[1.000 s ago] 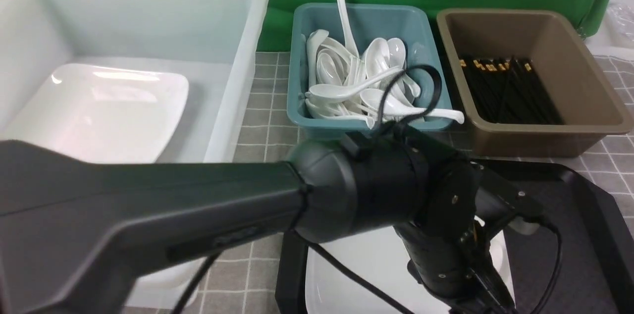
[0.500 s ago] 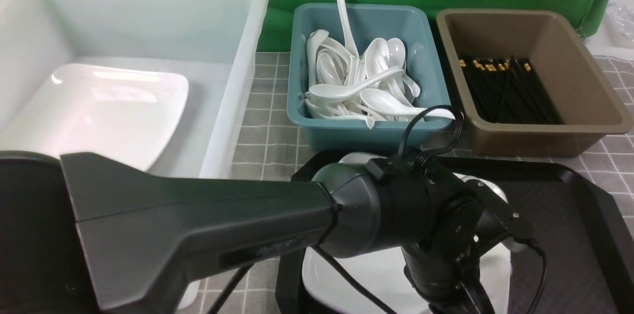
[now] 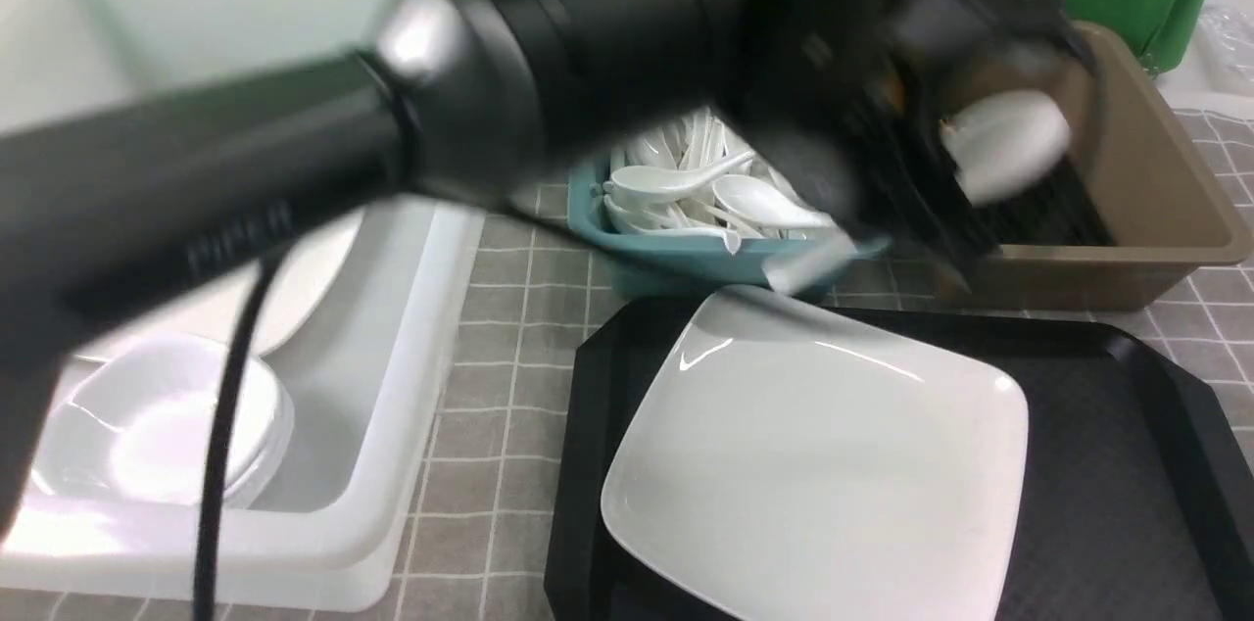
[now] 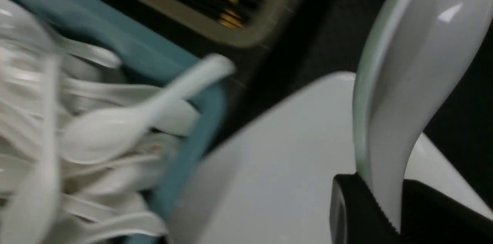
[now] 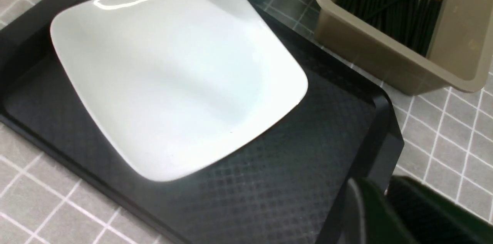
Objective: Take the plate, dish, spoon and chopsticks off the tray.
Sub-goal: Use the left arm to put the soup spoon into the small storage box in the middle
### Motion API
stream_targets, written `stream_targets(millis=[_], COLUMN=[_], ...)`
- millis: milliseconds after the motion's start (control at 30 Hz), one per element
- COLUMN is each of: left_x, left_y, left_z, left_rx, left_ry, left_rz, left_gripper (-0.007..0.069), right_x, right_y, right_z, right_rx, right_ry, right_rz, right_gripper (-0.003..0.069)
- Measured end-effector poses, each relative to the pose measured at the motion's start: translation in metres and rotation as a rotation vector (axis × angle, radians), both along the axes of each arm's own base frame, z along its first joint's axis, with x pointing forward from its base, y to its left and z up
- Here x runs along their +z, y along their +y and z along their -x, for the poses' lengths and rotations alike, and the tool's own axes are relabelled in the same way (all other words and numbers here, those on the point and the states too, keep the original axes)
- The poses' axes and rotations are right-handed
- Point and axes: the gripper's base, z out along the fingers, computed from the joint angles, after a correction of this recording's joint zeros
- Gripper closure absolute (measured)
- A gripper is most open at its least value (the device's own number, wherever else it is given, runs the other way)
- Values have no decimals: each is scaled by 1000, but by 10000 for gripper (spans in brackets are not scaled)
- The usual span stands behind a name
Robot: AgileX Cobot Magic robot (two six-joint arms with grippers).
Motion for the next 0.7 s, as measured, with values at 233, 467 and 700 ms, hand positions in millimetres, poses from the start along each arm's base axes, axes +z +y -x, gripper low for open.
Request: stream_targets(millis=[233, 467, 700], left_x=[-34, -28, 71], left_y=[48, 65, 92], left_z=[-88, -95, -32], left_rx=[162, 256, 218], left_ry=[-53, -8, -51], left_rz=[64, 123, 158], left_gripper=[333, 3, 195], right_x=[2, 3, -12], right_y=[1, 9, 34], right_z=[-1, -5, -31], right_rx=[-21, 4, 39], right_ry=[-13, -20, 115], right_rz=[-48, -92, -20], right_gripper=[529, 475, 426])
